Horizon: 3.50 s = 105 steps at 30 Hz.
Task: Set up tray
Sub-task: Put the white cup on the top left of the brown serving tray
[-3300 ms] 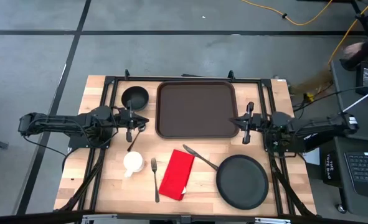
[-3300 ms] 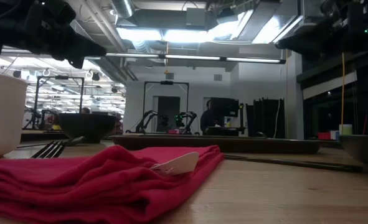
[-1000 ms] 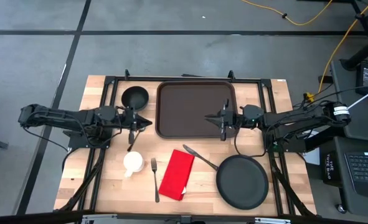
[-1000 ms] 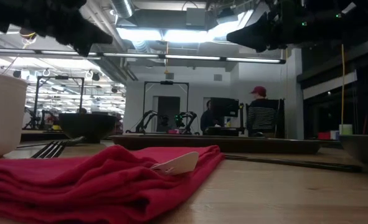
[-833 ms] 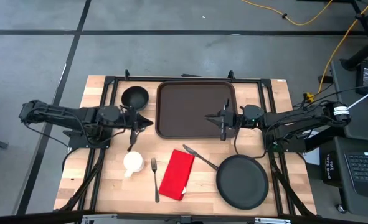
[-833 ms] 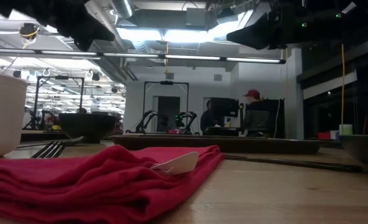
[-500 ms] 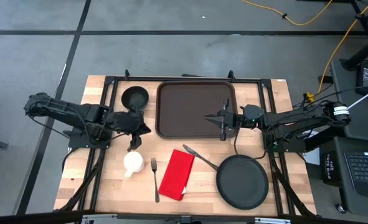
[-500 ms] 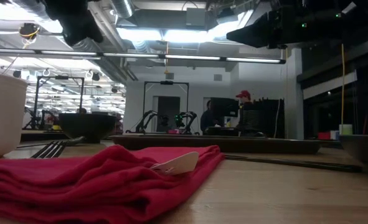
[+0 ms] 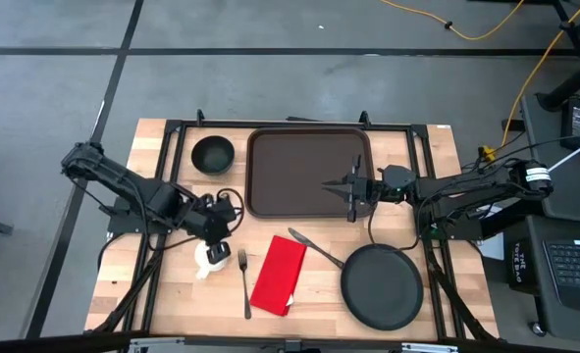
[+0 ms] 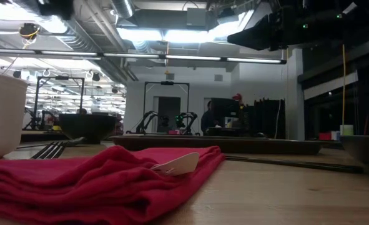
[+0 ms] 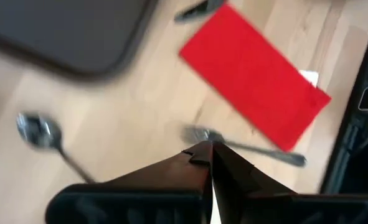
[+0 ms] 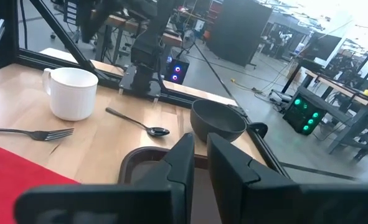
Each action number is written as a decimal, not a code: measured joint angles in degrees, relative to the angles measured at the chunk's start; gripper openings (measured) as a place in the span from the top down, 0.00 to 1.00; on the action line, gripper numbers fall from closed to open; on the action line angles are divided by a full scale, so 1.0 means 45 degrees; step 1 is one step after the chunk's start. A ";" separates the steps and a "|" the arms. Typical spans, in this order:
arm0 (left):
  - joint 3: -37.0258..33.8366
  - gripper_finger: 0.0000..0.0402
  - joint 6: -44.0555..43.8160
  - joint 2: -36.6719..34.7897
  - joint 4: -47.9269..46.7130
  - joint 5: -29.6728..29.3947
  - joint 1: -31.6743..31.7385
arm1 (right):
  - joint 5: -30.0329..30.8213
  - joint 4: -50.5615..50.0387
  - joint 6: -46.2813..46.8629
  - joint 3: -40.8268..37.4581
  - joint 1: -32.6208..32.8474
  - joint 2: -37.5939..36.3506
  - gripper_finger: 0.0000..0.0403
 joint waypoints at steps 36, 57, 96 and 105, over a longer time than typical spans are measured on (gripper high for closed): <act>0.3544 0.99 -1.3384 0.4774 -0.4278 -0.0026 -0.6505 | 0.0009 0.1107 0.2361 0.0000 0.0019 -0.0005 0.87; 0.3544 0.85 -1.5243 0.5546 -0.4099 -0.0159 -0.6415 | -0.0817 0.0437 0.2667 -0.0005 0.0126 -0.0005 0.87; 0.3319 0.52 -1.6041 0.7450 -0.4811 -0.0599 -0.6425 | -0.0909 0.0461 0.2720 -0.0005 0.0126 -0.0005 0.87; 0.2252 0.52 -1.6046 0.7455 -0.3850 -0.1222 -0.6546 | -0.0908 0.0461 0.2720 -0.0005 0.0126 -0.0005 0.87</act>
